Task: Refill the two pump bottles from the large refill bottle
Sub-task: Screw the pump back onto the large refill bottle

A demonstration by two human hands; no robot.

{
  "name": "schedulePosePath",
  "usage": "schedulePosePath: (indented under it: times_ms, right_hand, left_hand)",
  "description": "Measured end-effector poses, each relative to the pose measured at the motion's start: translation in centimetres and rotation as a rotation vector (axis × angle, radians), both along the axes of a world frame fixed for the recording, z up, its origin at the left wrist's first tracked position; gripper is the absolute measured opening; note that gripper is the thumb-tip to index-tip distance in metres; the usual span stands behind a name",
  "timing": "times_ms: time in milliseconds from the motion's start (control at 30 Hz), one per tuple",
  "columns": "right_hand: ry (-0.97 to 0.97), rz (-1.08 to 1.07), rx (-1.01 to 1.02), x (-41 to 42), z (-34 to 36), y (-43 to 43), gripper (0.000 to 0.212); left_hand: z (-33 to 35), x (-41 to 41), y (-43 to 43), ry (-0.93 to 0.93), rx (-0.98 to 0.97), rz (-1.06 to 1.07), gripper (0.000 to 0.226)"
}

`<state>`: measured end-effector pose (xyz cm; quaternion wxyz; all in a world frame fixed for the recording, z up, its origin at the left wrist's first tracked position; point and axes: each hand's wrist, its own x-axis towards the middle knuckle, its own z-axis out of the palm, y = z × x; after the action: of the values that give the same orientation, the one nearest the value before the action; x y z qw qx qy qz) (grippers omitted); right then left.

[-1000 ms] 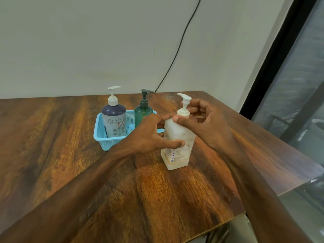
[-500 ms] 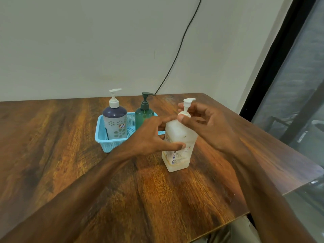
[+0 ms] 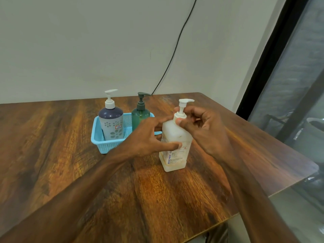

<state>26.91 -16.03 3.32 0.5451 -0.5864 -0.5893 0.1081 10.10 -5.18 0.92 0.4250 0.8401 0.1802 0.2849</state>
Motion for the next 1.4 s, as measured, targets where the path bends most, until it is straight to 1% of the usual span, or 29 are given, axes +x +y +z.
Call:
schedulePosePath:
  times_ms: [167,267,333,433,467,533,567,667,800,933,1033,1133,1233,1267,1333,1400]
  right_hand:
    - [0.011,-0.116,0.075,-1.3,-0.9,0.0,0.025]
    - [-0.005,-0.125,0.048,-1.5,-0.7,-0.3,0.025]
    - [-0.027,-0.013,-0.086,-0.2,0.5,-0.5,0.028]
    - [-0.036,0.226,-0.305,2.4,3.0,-0.5,0.035]
    - [-0.045,0.269,-0.343,2.8,3.5,-0.4,0.034]
    - [-0.082,0.282,-0.356,2.7,3.5,0.1,0.030]
    - [-0.082,0.265,-0.336,2.5,3.0,0.3,0.029]
    - [-0.032,0.164,-0.234,1.6,1.3,0.3,0.030]
    - [0.031,0.048,-0.097,0.6,0.0,-0.5,0.028]
    - [0.039,0.034,-0.116,0.6,0.1,-0.8,0.029]
    - [0.055,-0.003,-0.112,0.2,-0.1,-1.2,0.037]
    - [0.104,-0.094,-0.025,-0.6,-0.5,-2.2,0.038]
    - [0.101,-0.265,0.112,-2.1,-0.7,-3.8,0.035]
    - [0.096,-0.336,0.164,-2.9,-0.7,-4.5,0.032]
    - [0.038,-0.410,0.288,-5.1,-0.7,-6.1,0.021]
    - [-0.031,-0.345,0.352,-7.8,-0.7,-7.5,0.013]
  left_hand:
    - [-0.1,0.1,-0.1,0.001,0.004,0.027,0.072]
    - [0.0,0.1,-0.1,0.011,-0.003,0.023,0.072]
    - [0.1,-0.1,0.1,0.026,-0.008,0.000,0.070]
    - [0.2,-0.1,0.2,0.054,-0.004,-0.028,0.076]
    - [0.2,-0.1,0.4,0.065,-0.011,-0.035,0.076]
    - [0.2,-0.3,0.6,0.074,-0.033,-0.042,0.074]
    - [0.0,-0.4,0.7,0.076,-0.038,-0.040,0.074]
    - [-0.3,-0.6,0.6,0.092,0.001,-0.004,0.085]
    - [-0.1,-0.3,0.2,0.101,0.034,0.012,0.087]
    - [0.4,0.0,-0.1,0.150,0.092,0.047,0.090]
    - [0.6,-0.1,-0.7,0.176,0.122,0.072,0.097]
    - [0.5,-1.1,-1.5,0.176,0.196,0.109,0.097]
    - [0.1,-3.1,-1.7,0.214,0.253,0.204,0.105]
    - [-0.1,-4.0,-1.9,0.221,0.270,0.250,0.104]
    - [-0.8,-6.0,-2.1,0.170,0.291,0.344,0.089]
    - [-1.8,-8.2,-2.1,0.059,0.291,0.480,0.065]
